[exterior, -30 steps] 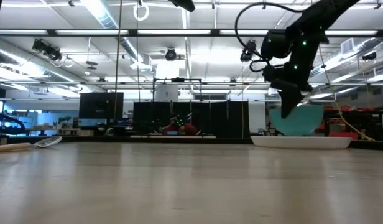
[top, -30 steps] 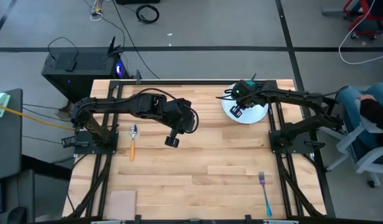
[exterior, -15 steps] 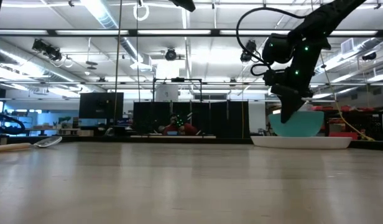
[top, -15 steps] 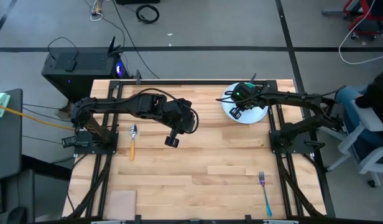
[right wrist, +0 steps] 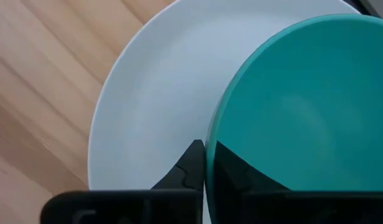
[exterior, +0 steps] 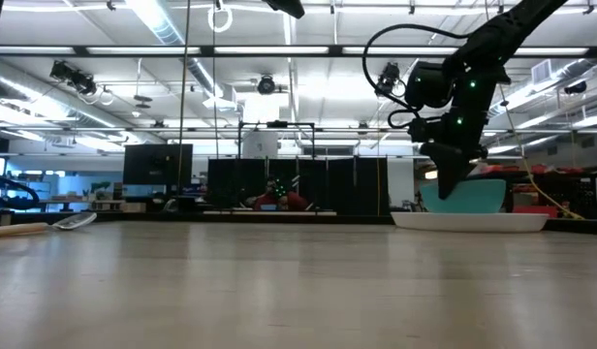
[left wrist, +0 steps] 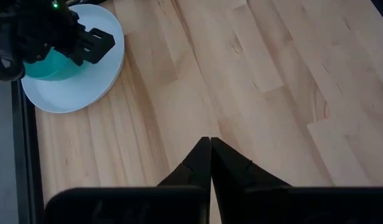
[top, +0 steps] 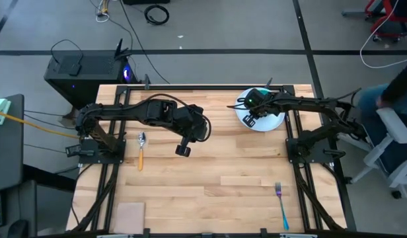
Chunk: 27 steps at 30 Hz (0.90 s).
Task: Set table place
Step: Put the green bowl on the blue plate, then put the yellow spoon into the green bowl
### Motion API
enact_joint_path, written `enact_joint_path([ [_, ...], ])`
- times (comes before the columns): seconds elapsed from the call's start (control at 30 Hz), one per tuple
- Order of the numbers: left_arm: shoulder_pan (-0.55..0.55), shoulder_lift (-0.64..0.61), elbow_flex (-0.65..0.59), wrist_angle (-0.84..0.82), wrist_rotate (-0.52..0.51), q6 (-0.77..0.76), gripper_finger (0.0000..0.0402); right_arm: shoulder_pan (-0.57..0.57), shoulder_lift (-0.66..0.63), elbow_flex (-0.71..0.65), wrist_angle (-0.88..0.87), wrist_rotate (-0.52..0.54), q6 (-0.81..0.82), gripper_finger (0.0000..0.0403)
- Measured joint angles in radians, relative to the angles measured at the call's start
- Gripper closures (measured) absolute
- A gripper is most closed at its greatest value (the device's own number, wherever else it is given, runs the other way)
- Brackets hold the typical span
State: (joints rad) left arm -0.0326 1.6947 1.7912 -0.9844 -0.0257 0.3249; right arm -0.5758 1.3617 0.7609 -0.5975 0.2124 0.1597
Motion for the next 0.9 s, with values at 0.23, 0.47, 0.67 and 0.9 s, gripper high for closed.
enact_joint_path([
  [0.23,0.0,0.0,0.0,0.0,0.0,0.0,0.0389,0.0,-0.001,0.0,0.001,-0.001,0.003,0.0343],
  [0.47,0.0,0.0,0.0,0.0,0.0,0.0,0.0396,0.0,-0.001,0.0,0.001,-0.001,0.003,0.0308],
  [0.67,0.003,0.0,0.0,0.0,0.0,-0.059,0.0383,0.0,-0.001,0.032,-0.024,-0.001,-0.013,0.0282],
  [0.9,0.003,0.0,0.0,-0.003,-0.017,-0.092,0.0396,0.0,-0.001,0.136,-0.124,-0.001,-0.007,0.0275],
])
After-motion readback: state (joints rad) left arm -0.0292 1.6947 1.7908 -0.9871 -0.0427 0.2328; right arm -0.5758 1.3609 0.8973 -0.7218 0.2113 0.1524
